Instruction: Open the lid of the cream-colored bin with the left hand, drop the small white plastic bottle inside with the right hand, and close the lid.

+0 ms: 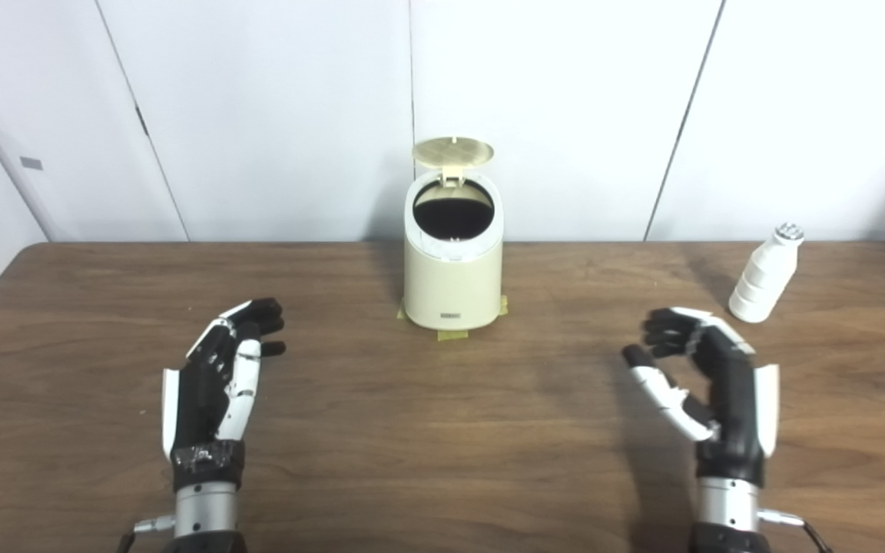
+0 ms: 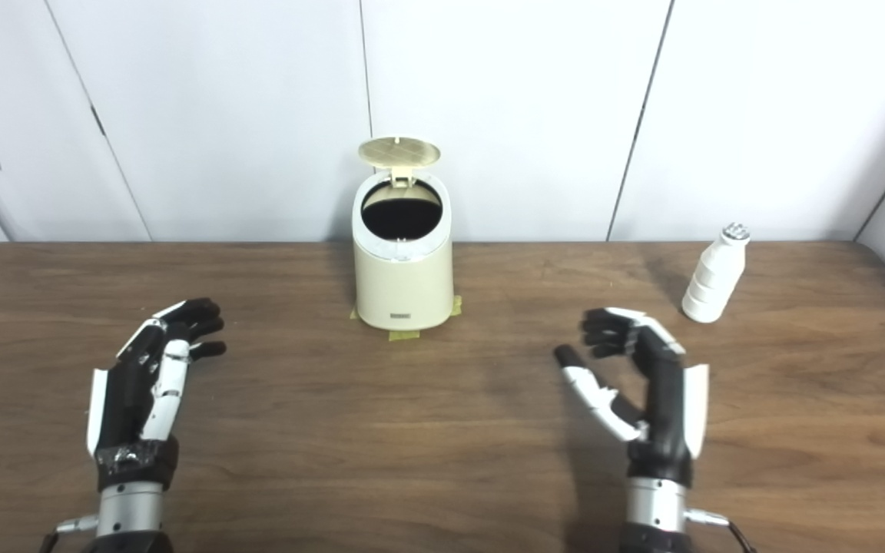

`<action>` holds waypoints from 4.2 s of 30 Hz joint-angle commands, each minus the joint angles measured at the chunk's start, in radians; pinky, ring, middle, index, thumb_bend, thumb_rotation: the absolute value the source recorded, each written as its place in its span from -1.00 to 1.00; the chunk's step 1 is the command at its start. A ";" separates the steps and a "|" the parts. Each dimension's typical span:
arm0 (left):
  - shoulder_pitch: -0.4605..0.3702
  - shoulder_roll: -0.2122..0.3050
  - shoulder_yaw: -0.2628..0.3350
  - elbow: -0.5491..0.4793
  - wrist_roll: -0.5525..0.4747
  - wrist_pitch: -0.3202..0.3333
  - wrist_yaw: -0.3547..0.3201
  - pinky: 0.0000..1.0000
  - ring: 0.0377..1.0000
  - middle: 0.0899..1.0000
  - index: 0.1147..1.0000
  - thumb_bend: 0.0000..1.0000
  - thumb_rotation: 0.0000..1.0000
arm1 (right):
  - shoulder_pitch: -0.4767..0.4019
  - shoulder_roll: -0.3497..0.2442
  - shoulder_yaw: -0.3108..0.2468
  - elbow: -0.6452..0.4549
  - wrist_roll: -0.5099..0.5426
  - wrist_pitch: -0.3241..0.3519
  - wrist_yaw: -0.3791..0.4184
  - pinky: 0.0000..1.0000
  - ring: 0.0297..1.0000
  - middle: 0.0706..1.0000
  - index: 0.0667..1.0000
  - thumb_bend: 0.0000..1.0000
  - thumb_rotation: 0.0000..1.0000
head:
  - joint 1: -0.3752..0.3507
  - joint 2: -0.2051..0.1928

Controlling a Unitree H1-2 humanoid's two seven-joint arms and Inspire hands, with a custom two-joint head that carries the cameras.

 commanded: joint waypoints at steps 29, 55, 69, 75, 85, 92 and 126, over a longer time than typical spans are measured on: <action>-0.043 0.094 0.057 0.066 -0.101 -0.090 -0.015 0.24 0.37 0.33 0.27 -0.59 0.12 | -0.170 -0.015 -0.154 0.023 -0.123 -0.034 -0.293 0.51 0.64 0.69 0.74 0.39 -0.46 | -0.186 -0.004; -0.076 0.081 0.043 0.096 -0.100 -0.097 -0.009 0.22 0.37 0.33 0.25 -0.59 0.10 | -0.276 -0.112 -0.198 -0.017 -0.052 0.391 -0.169 0.94 1.00 1.00 1.00 0.68 -0.37 | -0.210 -0.023; -0.084 0.087 0.048 0.103 -0.087 -0.099 -0.002 0.26 0.37 0.33 0.25 -0.64 0.10 | -0.356 -0.188 -0.219 0.127 0.020 0.428 -0.166 0.94 1.00 1.00 1.00 0.73 -0.42 | -0.229 -0.031; -0.094 0.093 0.046 0.126 -0.093 -0.116 -0.009 0.26 0.37 0.34 0.26 -0.63 0.11 | -0.380 -0.212 -0.220 0.200 0.040 0.417 -0.162 0.84 1.00 1.00 1.00 0.70 -0.49 | -0.233 -0.039; -0.101 0.084 0.049 0.130 -0.109 -0.107 -0.005 0.25 0.37 0.33 0.25 -0.63 0.03 | -0.394 -0.268 -0.206 0.278 0.070 0.444 -0.112 0.68 0.92 1.00 1.00 0.66 -0.54 | -0.233 -0.052; -0.103 0.088 0.047 0.133 -0.097 -0.118 -0.002 0.26 0.37 0.33 0.25 -0.64 0.06 | -0.407 -0.277 -0.214 0.302 0.108 0.463 -0.104 0.50 0.77 0.87 0.93 0.66 -0.55 | -0.236 -0.056; -0.102 0.091 0.046 0.126 -0.114 -0.123 -0.014 0.26 0.38 0.34 0.25 -0.64 0.09 | -0.445 -0.350 -0.117 0.396 0.094 0.575 -0.032 0.39 0.56 0.66 0.75 0.56 -0.65 | -0.243 -0.061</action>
